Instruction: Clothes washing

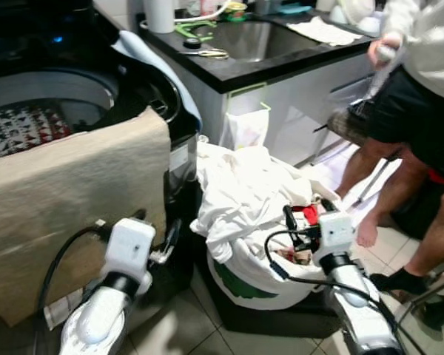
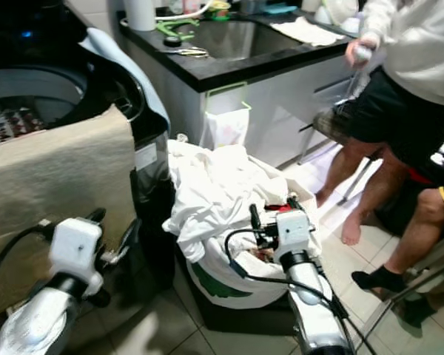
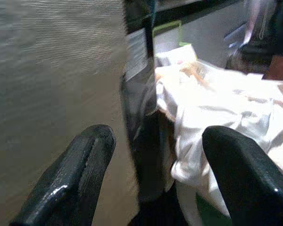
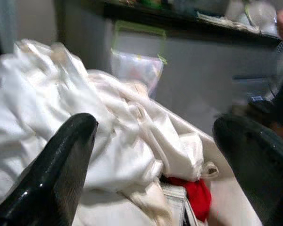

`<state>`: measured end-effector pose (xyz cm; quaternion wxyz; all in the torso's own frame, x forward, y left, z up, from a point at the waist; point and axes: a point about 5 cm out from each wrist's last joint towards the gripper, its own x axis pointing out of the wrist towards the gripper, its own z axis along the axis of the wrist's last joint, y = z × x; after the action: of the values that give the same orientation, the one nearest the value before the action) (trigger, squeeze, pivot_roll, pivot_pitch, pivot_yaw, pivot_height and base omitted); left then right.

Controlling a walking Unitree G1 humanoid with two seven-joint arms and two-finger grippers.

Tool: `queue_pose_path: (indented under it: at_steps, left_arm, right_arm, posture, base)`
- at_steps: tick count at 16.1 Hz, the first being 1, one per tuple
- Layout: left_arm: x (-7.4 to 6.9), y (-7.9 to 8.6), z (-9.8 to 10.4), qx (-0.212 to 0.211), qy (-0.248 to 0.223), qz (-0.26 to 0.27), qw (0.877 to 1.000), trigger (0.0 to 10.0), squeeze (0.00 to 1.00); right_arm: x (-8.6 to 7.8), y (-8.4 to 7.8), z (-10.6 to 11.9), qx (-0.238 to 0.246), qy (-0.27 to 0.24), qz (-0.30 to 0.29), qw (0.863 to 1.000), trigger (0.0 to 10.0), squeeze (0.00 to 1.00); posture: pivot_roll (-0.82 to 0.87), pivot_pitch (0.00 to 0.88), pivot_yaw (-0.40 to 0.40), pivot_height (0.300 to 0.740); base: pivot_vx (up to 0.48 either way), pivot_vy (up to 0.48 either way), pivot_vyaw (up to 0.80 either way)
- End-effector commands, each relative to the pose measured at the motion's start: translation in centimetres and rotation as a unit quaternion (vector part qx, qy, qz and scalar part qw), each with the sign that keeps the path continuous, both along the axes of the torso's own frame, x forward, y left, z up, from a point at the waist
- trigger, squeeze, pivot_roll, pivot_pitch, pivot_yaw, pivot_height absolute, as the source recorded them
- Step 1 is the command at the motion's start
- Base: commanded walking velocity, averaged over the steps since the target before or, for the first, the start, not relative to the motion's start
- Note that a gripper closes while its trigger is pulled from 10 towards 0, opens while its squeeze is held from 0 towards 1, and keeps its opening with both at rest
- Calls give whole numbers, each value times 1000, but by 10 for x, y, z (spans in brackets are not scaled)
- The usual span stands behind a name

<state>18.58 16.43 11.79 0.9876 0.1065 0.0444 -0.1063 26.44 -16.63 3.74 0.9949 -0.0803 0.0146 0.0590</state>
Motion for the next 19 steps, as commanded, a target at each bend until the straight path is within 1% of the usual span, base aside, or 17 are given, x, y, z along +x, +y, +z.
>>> queue_pose_path:
  at_steps: [1, 2, 3, 4, 5, 6, 7, 8, 9, 10, 11, 13, 14, 16, 18, 19]
  left_arm:
    - [-3, 2, 6, 2, -2, -1, 1000, 10000, 0]
    - [-9, 6, 9, 8, 2, 3, 1000, 10000, 0]
    - [-24, 15, 11, 17, 17, 20, 1000, 10000, 0]
    - [-46, 21, 15, 26, 38, 37, 998, 10000, 0]
    - [-57, 22, 18, 28, 49, 46, 997, 10000, 0]
    - [-62, 23, 20, 30, 54, 49, 997, 10000, 0]
    - [-75, 24, 20, 32, 72, 57, 995, 10000, 0]
    - [-84, 24, 22, 34, 84, 60, 994, 10000, 0]
    - [-89, 24, 23, 33, 90, 64, 993, 10000, 0]
    - [-95, 23, 26, 29, 100, 69, 992, 10000, 0]
    - [-96, 21, 25, 25, 106, 67, 992, 10000, 0]
    - [-101, 16, 25, 18, 117, 57, 991, 10000, 0]
    - [-103, 14, 26, 17, 120, 52, 991, 10000, 0]
    - [-105, 11, 27, 18, 121, 49, 991, 10000, 0]
    - [-108, 9, 30, 14, 125, 51, 991, 10000, 0]
    - [-109, 8, 31, 13, 127, 53, 990, 10000, 0]
  right_arm:
    - [4, -6, 0, -8, -5, -23, 1000, 10000, 0]
    - [7, -7, -1, -9, -2, -33, 999, 10000, 0]
    - [16, -6, -6, -15, 19, -49, 999, 10000, 0]
    - [25, 2, -13, -22, 45, -54, 997, 10000, 0]
    - [28, 7, -15, -23, 55, -53, 997, 10000, 0]
    - [29, 9, -15, -24, 58, -51, 997, 10000, 0]
    - [35, 25, -15, -15, 67, -39, 997, 10000, 0]
    - [40, 39, -11, 4, 70, -27, 997, 10000, 0]
    - [47, 51, -6, 24, 71, -20, 997, 10000, 0]
    - [55, 70, 2, 36, 75, -9, 997, 10000, 0]
    - [58, 81, 5, 40, 81, -1, 996, 10000, 0]
    - [58, 100, 6, 37, 101, 11, 994, 10000, 0]
    - [57, 103, 4, 42, 111, 6, 993, 10000, 0]
    - [54, 100, -1, 56, 128, -15, 990, 10000, 0]
    - [47, 91, -14, 58, 151, -39, 986, 10000, 0]
    - [45, 87, -17, 52, 158, -47, 985, 10000, 0]
  posture:
    - [255, 0, -44, 740]
    - [282, 0, -43, 740]
    - [319, 0, -42, 740]
    - [380, 0, -47, 740]
    - [396, 0, -45, 740]
    - [396, 0, -45, 740]
    - [424, 16, -43, 740]
    - [434, 36, -43, 740]
    - [432, 47, -42, 740]
    - [422, 59, -37, 740]
    - [414, 67, -31, 740]
    - [386, 93, -16, 740]
    - [383, 103, -14, 740]
    - [383, 115, -15, 740]
    - [385, 130, -21, 740]
    - [390, 136, -25, 740]
  base:
    - [0, 0, 0]
    - [0, 0, 0]
    - [0, 0, 0]
    - [0, 0, 0]
    - [0, 0, 0]
    - [0, 0, 0]
    - [0, 0, 0]
    - [0, 0, 0]
    - [0, 0, 0]
    - [0, 0, 0]
    - [0, 0, 0]
    - [0, 0, 0]
    - [0, 0, 0]
    - [0, 0, 0]
    - [0, 0, 0]
    - [0, 0, 0]
